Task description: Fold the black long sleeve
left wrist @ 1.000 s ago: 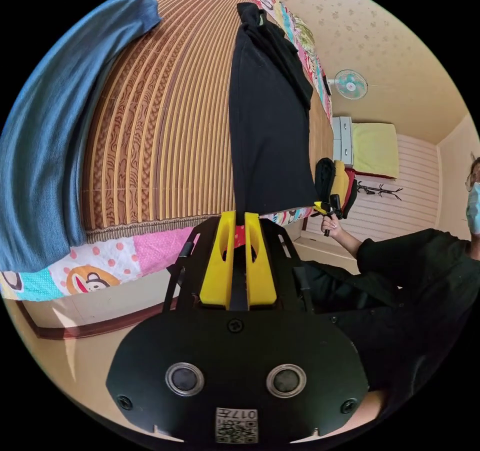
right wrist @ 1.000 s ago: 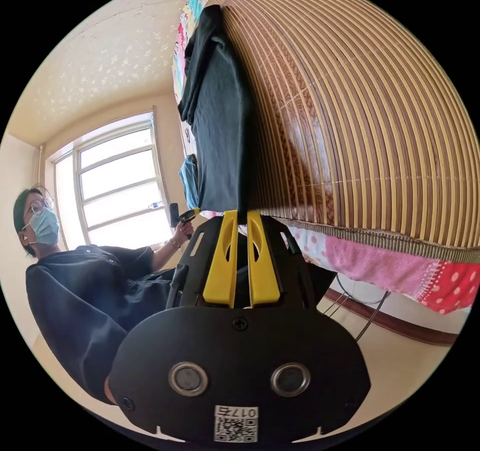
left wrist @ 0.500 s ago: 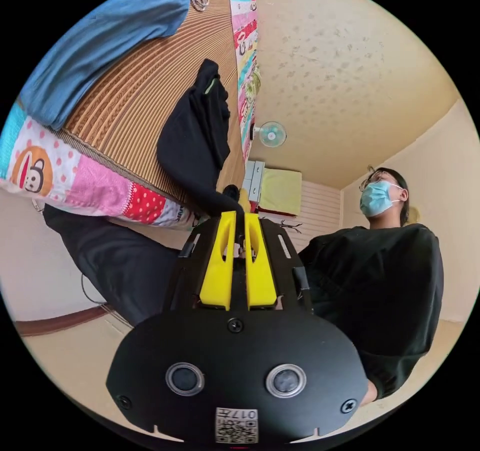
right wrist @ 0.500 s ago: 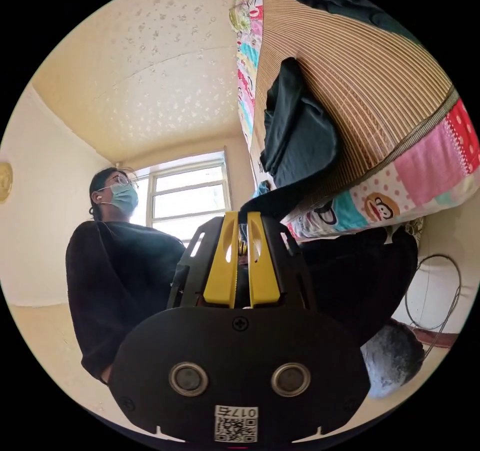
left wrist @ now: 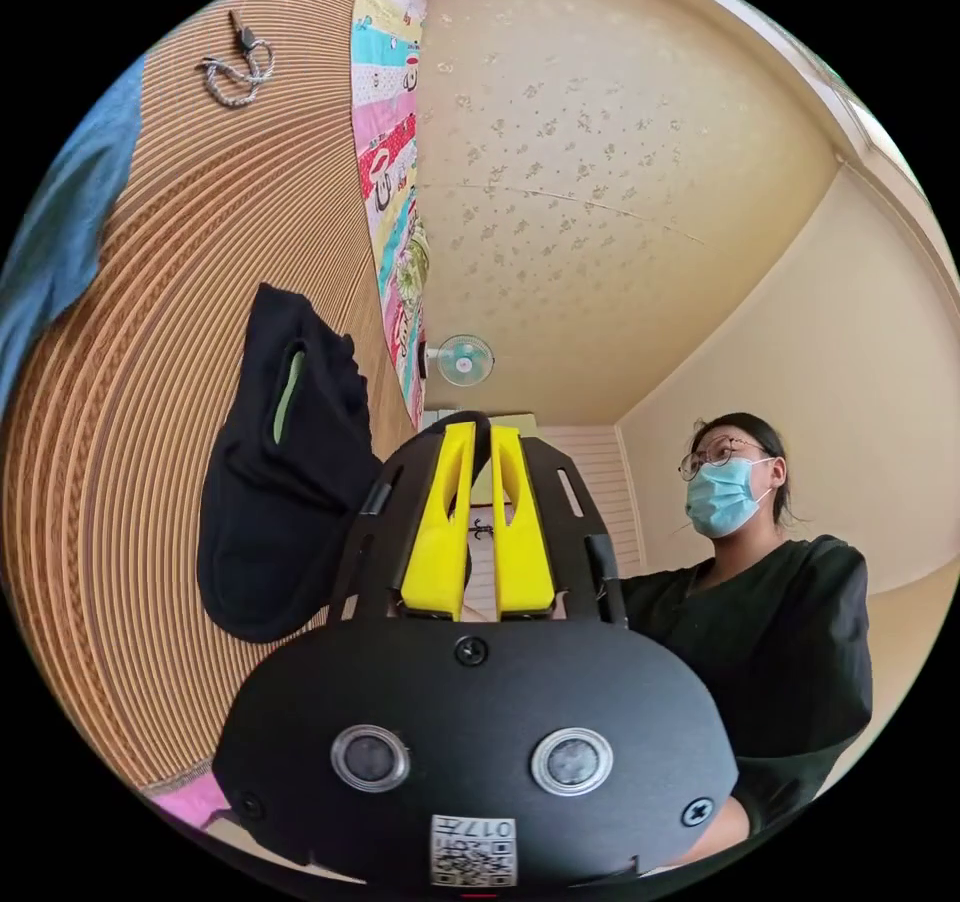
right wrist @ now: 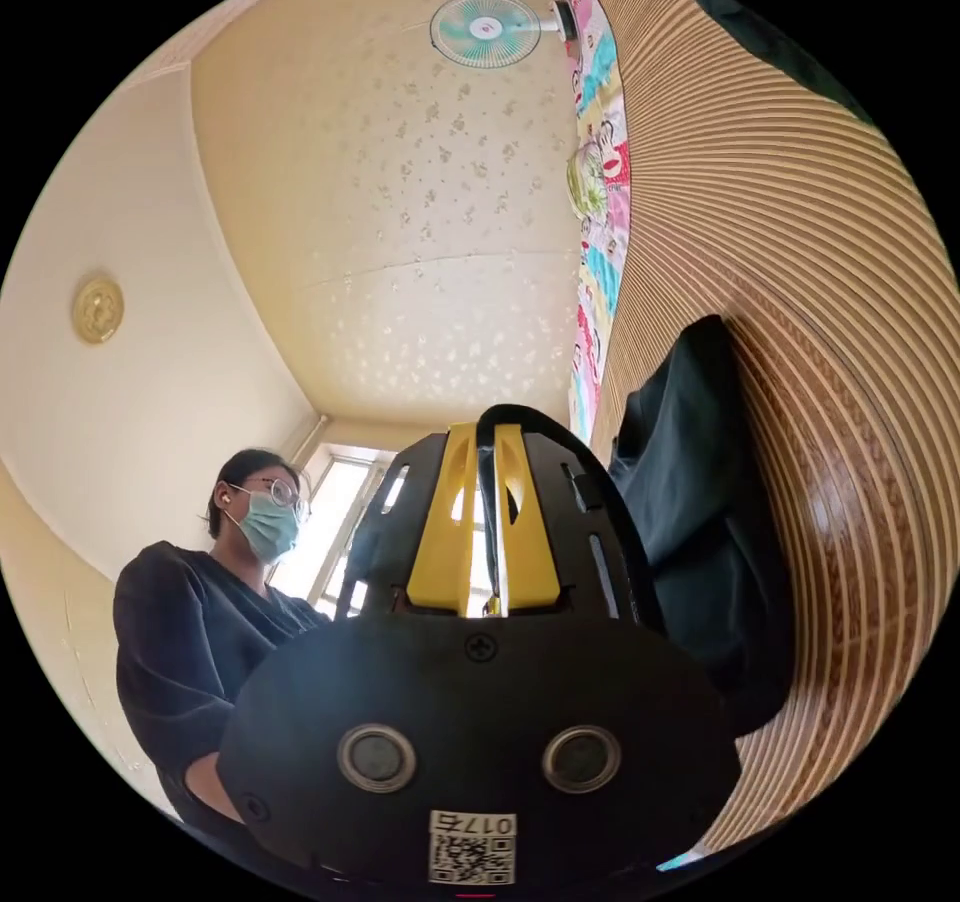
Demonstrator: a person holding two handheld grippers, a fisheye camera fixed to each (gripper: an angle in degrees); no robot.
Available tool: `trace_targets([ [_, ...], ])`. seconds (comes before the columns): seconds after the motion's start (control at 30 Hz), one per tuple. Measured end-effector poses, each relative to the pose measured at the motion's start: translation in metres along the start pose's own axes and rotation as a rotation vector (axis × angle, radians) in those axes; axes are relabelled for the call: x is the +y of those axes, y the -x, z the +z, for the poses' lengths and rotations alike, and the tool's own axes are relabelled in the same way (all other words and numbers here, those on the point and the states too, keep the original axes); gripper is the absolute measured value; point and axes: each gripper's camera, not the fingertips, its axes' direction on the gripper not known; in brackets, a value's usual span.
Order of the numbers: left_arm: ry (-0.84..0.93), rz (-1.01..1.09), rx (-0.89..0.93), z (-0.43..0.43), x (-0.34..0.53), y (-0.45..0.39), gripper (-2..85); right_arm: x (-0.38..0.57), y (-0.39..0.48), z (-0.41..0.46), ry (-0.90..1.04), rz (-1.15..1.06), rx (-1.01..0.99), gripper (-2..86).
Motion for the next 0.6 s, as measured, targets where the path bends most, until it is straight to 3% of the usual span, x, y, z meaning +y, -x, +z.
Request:
trace_targets([
  [0.23,-0.148,0.014,0.097,0.019,-0.063,0.040,3.3,-0.038,-0.031,0.060,-0.070,-0.066,-0.019,3.1],
  [0.6,-0.250,-0.142,0.000,0.049,-0.113,0.112,3.9,-0.074,-0.091,0.124,-0.138,0.095,0.161,3.6],
])
